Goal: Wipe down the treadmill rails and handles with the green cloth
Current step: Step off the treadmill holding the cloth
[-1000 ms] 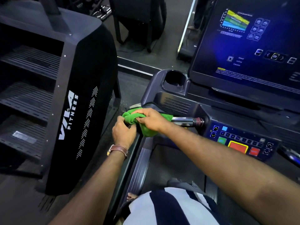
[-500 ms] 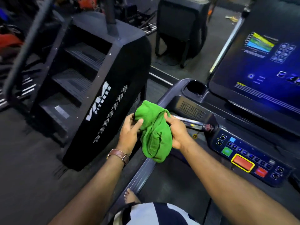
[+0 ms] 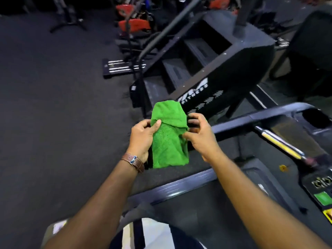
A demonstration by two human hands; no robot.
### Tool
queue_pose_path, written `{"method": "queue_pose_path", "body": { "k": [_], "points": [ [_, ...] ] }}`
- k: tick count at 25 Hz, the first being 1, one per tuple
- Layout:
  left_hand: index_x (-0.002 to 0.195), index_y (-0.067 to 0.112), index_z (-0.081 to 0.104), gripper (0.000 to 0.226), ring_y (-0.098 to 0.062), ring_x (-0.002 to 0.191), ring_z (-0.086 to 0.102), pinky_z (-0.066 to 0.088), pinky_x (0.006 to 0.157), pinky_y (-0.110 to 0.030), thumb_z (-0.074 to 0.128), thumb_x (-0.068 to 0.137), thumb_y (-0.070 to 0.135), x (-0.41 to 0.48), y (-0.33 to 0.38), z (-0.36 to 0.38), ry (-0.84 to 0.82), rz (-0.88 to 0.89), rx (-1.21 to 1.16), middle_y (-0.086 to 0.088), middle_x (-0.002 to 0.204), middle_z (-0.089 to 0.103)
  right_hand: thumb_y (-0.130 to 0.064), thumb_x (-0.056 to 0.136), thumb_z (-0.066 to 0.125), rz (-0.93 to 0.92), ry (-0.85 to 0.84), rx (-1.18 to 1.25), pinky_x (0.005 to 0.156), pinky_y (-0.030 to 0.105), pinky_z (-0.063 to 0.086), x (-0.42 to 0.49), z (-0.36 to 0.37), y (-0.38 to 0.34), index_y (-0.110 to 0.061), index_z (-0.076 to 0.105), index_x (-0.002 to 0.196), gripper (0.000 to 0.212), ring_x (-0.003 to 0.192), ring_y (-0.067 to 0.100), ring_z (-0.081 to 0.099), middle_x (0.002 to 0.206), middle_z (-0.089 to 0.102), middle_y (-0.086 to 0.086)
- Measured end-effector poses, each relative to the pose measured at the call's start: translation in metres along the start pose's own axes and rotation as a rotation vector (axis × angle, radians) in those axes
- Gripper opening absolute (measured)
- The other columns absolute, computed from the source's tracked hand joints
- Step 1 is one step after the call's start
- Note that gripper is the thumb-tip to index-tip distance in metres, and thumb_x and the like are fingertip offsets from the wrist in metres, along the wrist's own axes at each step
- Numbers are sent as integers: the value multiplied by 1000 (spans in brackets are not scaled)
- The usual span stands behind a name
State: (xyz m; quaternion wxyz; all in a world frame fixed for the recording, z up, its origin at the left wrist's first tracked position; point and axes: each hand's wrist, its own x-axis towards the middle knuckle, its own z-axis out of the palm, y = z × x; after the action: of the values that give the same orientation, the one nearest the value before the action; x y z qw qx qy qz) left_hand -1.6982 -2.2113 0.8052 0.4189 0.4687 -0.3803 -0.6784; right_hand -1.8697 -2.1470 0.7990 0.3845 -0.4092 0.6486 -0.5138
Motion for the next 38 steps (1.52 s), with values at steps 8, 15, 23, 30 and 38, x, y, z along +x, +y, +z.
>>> {"method": "queue_pose_path", "body": {
  "k": [8, 15, 23, 30, 38],
  "points": [
    [111, -10, 59, 24, -26, 91, 66, 56, 80, -37, 57, 91, 3, -78, 56, -186, 208, 279, -87, -20, 104, 68, -9, 67, 89, -130, -539, 72, 99, 50, 51, -29, 199, -40, -11, 52, 131, 73, 112, 22, 65, 121, 68, 6],
    [81, 22, 68, 11, -10, 70, 60, 51, 71, -30, 72, 79, 32, -161, 26, -384, 961, 179, 493, 5, 75, 68, -27, 66, 85, -523, -519, -423, 78, 29, 49, -65, 358, -94, -20, 65, 107, 46, 84, 21, 67, 90, 73, -2],
    [90, 19, 68, 12, -11, 76, 65, 56, 78, -30, 73, 80, 23, -246, 17, -493, 1219, 90, 546, 6, 82, 69, -28, 72, 80, -662, -788, -481, 76, 42, 52, -113, 505, -97, -19, 60, 109, 43, 89, 36, 64, 93, 72, 7],
    [104, 13, 70, 26, -5, 89, 66, 51, 89, -24, 72, 82, 26, -303, 20, -542, 1538, 27, 546, 5, 96, 72, -23, 75, 75, -718, -1092, -452, 77, 35, 49, -147, 620, -113, -18, 61, 107, 36, 90, 31, 63, 93, 70, 3],
    [113, 14, 66, 36, -6, 97, 65, 49, 95, -26, 72, 82, 28, -398, 16, -578, 1920, -101, 506, 4, 105, 71, -20, 72, 79, -920, -1513, -317, 81, 33, 48, -269, 753, -138, -17, 62, 115, 47, 95, 28, 64, 101, 71, 5]
  ]
}}
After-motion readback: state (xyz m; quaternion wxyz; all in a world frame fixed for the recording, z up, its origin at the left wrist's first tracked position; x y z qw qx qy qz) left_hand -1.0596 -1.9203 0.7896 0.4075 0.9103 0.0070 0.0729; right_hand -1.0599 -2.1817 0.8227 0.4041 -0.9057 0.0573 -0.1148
